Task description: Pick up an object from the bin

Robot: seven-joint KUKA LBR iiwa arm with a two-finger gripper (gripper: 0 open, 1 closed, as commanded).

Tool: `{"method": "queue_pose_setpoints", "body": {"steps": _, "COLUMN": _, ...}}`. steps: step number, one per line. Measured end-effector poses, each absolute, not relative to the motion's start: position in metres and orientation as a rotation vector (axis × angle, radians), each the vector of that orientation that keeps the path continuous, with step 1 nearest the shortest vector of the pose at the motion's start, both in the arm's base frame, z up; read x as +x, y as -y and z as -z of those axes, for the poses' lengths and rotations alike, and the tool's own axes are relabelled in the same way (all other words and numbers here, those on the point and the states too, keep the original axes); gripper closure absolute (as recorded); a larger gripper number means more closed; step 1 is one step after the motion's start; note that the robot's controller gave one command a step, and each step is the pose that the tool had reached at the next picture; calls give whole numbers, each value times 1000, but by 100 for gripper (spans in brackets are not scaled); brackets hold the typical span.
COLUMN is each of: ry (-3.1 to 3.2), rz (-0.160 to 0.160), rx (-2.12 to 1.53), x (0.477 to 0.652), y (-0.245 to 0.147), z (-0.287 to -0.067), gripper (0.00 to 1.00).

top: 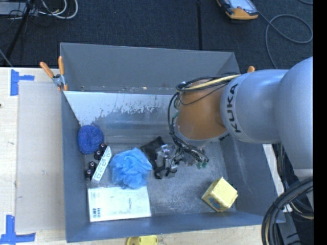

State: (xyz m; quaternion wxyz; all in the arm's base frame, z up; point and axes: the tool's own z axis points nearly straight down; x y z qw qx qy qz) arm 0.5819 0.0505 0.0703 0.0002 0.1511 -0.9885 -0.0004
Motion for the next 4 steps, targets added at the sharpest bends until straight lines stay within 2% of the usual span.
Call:
{"method": "queue_pose_setpoints", "body": {"steps": 1, "ry": 3105, "rz": 2, "rx": 473, "x": 582, "y": -50, "z": -70, "gripper": 100}}
{"method": "queue_pose_setpoints", "body": {"steps": 3, "ry": 3111, "rz": 2, "rx": 426, "x": 587, "y": -62, "z": -164, "gripper": 100}}
{"method": "queue_pose_setpoints", "body": {"steps": 4, "ry": 3098, "rz": 1, "rx": 523, "x": 600, "y": -74, "z": -206, "gripper": 100}}
